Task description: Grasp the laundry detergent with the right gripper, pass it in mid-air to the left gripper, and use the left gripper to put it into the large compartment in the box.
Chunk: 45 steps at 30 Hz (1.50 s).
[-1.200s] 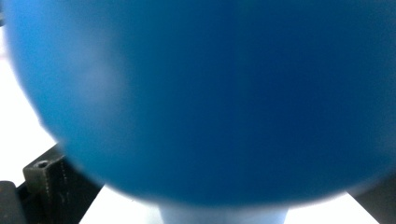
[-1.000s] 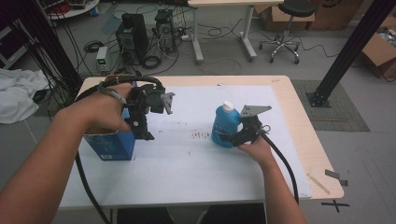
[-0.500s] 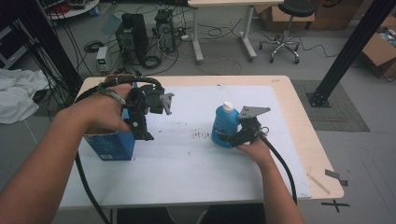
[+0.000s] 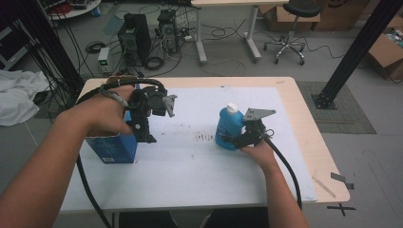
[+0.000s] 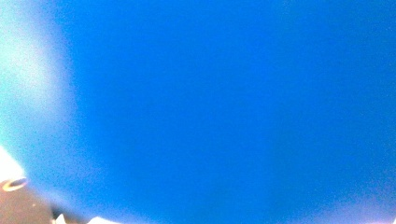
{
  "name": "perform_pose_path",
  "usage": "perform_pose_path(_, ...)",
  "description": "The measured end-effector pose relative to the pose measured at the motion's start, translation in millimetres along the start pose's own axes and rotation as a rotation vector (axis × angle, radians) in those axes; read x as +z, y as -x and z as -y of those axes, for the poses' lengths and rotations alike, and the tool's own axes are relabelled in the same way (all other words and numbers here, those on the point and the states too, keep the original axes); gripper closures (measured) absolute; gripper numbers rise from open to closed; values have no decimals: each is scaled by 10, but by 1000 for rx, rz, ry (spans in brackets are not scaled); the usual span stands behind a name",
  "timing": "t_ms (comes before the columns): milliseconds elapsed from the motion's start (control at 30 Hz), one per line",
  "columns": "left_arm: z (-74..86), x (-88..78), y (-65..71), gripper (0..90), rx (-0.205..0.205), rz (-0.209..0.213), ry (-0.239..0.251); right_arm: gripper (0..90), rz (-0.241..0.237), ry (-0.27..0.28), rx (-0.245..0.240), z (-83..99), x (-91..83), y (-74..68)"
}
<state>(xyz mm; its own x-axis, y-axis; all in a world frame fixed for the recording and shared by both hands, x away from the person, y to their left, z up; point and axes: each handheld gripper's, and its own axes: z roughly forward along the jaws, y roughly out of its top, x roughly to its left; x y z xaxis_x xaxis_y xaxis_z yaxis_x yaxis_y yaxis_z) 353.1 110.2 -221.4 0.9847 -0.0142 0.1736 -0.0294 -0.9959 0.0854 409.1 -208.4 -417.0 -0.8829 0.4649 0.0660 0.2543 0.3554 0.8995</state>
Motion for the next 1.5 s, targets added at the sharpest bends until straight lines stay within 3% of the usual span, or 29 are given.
perform_pose_path(1500,-2,11,5,1,2,-10,-3,302,7,35,-34,8,-29,-38)
